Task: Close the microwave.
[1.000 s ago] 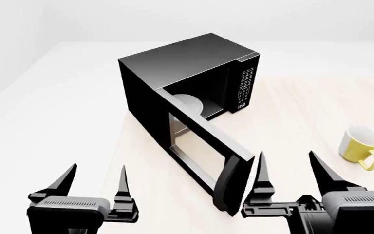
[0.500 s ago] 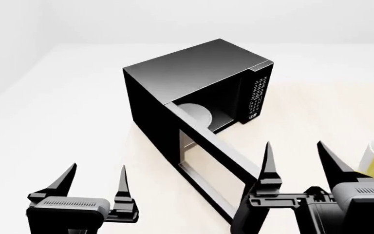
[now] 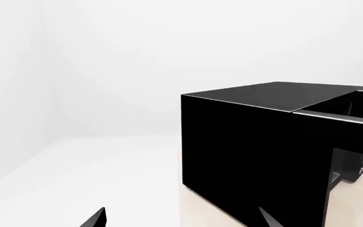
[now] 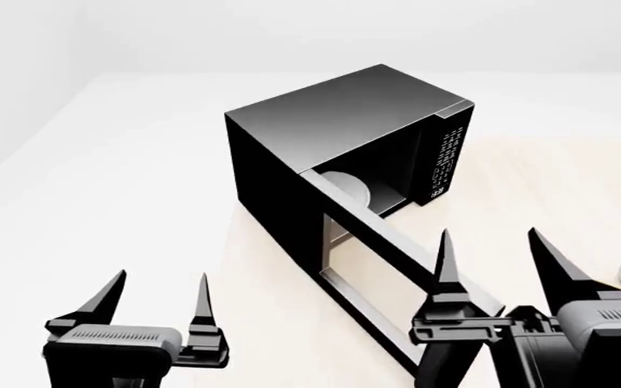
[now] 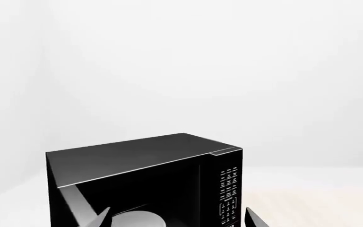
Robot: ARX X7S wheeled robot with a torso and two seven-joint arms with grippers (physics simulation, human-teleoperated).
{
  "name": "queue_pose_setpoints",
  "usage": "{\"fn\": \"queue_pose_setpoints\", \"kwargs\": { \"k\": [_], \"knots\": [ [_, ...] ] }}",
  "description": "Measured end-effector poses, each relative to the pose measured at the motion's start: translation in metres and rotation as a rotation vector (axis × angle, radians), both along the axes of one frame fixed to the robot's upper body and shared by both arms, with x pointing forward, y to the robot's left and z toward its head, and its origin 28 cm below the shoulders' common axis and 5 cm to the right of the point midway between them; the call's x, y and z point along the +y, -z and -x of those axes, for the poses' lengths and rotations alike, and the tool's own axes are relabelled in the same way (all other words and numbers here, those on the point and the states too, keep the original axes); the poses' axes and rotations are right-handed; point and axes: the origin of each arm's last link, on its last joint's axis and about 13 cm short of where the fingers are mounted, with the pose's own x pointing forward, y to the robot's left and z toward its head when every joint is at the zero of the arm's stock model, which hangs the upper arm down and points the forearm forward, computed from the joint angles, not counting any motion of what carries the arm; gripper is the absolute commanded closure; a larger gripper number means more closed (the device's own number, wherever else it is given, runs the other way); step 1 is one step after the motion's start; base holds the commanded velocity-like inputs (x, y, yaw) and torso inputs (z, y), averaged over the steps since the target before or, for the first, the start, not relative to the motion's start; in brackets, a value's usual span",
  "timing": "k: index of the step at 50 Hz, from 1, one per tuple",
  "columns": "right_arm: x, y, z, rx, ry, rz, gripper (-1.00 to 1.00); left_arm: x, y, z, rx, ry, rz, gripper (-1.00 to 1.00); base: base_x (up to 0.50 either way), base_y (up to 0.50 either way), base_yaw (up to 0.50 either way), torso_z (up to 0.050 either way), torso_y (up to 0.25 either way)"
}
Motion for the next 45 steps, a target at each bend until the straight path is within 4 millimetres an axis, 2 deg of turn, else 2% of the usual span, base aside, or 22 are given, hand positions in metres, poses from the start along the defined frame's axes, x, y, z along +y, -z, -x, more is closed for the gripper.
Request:
{"fn": "queue_pose_setpoints", "kwargs": {
  "k": [21,45],
  "knots": [
    [0.014,-0.013,0.003,-0.022,-0.084,0.013,-1.00,0.001,0.000,0.001,0.001,-0.002,-0.003,-1.00,0.00,0.00,0.00,0.000,0.000],
    [0.042,-0.019,0.013,-0.010,-0.226,0.057,-1.00,0.000,-0.001,0.000,0.000,-0.004,-0.004,-1.00,0.00,0.00,0.00,0.000,0.000]
  ]
}}
